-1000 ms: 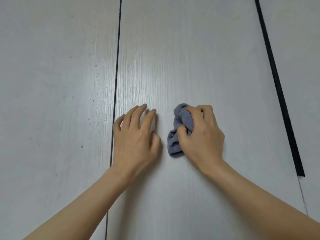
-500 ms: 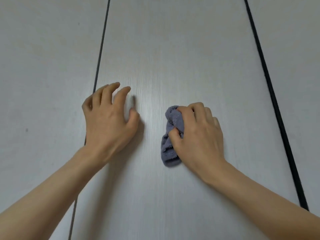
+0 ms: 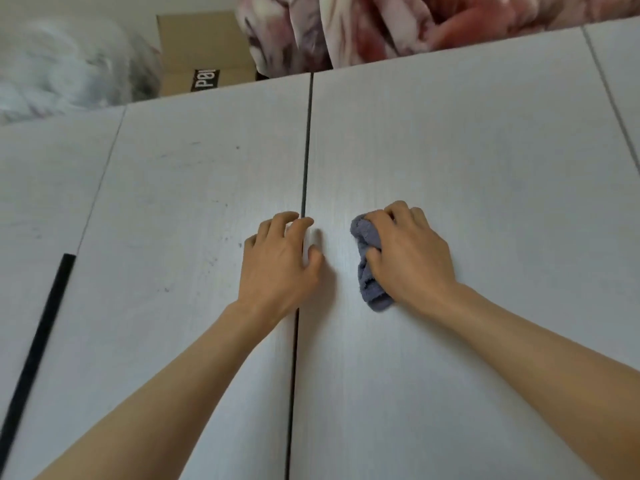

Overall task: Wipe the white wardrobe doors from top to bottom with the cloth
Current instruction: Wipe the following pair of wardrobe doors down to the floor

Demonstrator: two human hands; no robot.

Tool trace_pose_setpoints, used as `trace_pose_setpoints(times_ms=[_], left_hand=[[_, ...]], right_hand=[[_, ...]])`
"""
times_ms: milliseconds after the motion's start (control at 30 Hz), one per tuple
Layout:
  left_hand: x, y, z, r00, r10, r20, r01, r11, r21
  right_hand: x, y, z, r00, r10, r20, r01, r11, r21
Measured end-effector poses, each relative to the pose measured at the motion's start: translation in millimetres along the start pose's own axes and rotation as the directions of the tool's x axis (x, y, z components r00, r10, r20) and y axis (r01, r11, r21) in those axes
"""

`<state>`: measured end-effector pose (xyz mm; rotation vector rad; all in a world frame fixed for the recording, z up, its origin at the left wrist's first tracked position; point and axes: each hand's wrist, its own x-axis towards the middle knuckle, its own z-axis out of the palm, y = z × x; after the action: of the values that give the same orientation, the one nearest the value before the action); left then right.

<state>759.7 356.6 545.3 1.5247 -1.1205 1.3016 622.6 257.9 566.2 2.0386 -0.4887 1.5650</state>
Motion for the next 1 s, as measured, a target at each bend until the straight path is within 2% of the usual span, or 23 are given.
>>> trace_pose_setpoints(times_ms=[67, 167, 267, 367, 467, 700, 833, 1000], left_hand=[[27.9, -12.6, -15.6, 0.999, -0.049, -0.002, 0.049, 0.997, -0.06], [50.2, -24.8, -36.8, 0.98, -0.199, 0.02, 0.198, 0.947, -0.252], [48.5, -37.9, -54.0, 0.97, -0.235, 0.064, 0.243, 0.92, -0.309], [33.4, -57.1, -71.1, 0.962, -0.253, 0.101, 0.272, 0.924, -0.269], [22.7, -77.4, -87.9, 0.954, -0.284, 0.095, 0.298, 0.932, -0.205], [37.0, -136.1, -121.2, 0.941, -0.333, 0.057, 0.338, 0.929, -0.153], [52.0, -175.1, -127.9, 0.951, -0.306, 0.043, 0.309, 0.935, -0.176], [78.0, -246.4, -130.8, 0.981, -0.189, 0.048, 0.195, 0.969, -0.149]], right_hand=[[32.8, -11.1, -5.3, 1.0, 0.003, 0.025, -0.008, 0.982, 0.189], [61.9, -27.3, -9.9, 0.994, 0.034, 0.103, -0.087, 0.823, 0.561], [68.7, -45.9, -15.5, 0.993, 0.042, 0.109, -0.107, 0.695, 0.711], [70.2, -69.2, -14.9, 0.993, 0.029, 0.113, -0.107, 0.603, 0.791], [67.1, -91.2, -8.4, 0.991, 0.089, 0.1, -0.132, 0.558, 0.819], [86.0, -139.2, 0.9, 0.963, 0.271, 0.018, -0.187, 0.615, 0.766], [104.5, -167.7, 14.2, 0.948, 0.303, -0.097, -0.163, 0.725, 0.669], [138.4, -214.2, 48.5, 0.872, 0.423, -0.247, -0.23, 0.8, 0.555]])
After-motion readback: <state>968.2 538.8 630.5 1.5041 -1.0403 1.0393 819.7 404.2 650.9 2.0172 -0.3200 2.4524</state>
